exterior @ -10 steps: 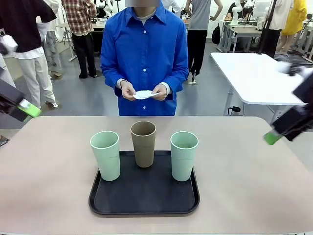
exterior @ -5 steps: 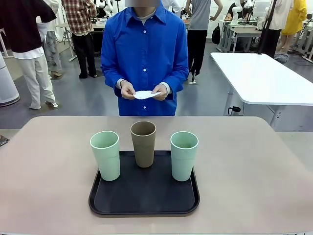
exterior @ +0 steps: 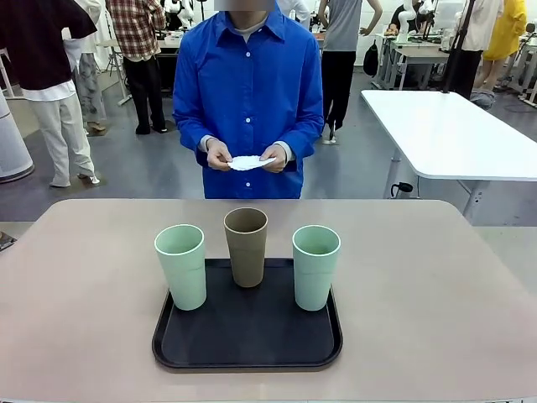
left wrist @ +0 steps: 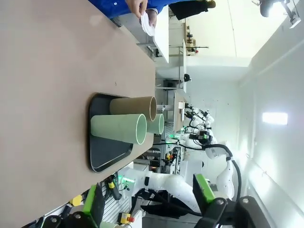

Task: Place coasters on the table and set cups on them.
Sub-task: Pick up one Reusable plastic cup and place it on a coaster set by the human.

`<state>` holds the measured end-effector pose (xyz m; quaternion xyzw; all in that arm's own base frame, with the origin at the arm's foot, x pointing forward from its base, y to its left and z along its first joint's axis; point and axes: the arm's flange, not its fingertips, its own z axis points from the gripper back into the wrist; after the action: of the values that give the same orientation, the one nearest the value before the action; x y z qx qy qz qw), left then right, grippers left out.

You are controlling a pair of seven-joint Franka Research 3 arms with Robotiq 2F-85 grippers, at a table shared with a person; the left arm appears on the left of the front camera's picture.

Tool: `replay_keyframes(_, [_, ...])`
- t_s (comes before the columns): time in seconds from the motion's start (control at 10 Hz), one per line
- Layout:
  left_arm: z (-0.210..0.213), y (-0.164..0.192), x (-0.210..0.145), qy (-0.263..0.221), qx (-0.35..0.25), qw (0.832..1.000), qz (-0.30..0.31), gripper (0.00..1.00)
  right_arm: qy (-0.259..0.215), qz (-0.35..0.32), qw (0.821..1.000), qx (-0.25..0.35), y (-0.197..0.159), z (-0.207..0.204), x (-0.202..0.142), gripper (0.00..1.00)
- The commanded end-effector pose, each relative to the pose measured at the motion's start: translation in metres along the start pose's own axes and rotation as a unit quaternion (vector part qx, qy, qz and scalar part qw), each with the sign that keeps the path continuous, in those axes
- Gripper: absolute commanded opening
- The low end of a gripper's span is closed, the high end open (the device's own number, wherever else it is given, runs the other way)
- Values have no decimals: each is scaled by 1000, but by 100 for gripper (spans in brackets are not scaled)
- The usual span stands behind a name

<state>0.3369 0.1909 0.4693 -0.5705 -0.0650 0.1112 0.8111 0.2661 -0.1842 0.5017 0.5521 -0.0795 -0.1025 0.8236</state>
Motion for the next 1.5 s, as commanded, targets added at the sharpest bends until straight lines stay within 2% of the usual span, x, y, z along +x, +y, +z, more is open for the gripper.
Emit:
replay_keyframes(0.0, [4, -5, -3, -3, -6, 1000, -13, 100, 23, -3, 999, -29, -12, 6, -3, 100])
replay_keyframes(0.5, [12, -3, 0, 6, 12, 999, -32, 100, 12, -27, 999, -32, -34, 16, -12, 100])
replay_keyframes(0.6, [13, -4, -2, 5, 24, 999, -35, 100, 14, -19, 999, -34, -34, 16, -14, 100])
replay_keyframes(0.7, [6, -5, -2, 0, 5, 1000, -18, 100, 2, -31, 999, -27, -29, 14, -9, 100])
replay_keyframes(1.4, [6, -5, -2, 0, 5, 1000, -18, 100, 2, -31, 999, -27, -29, 14, -9, 100])
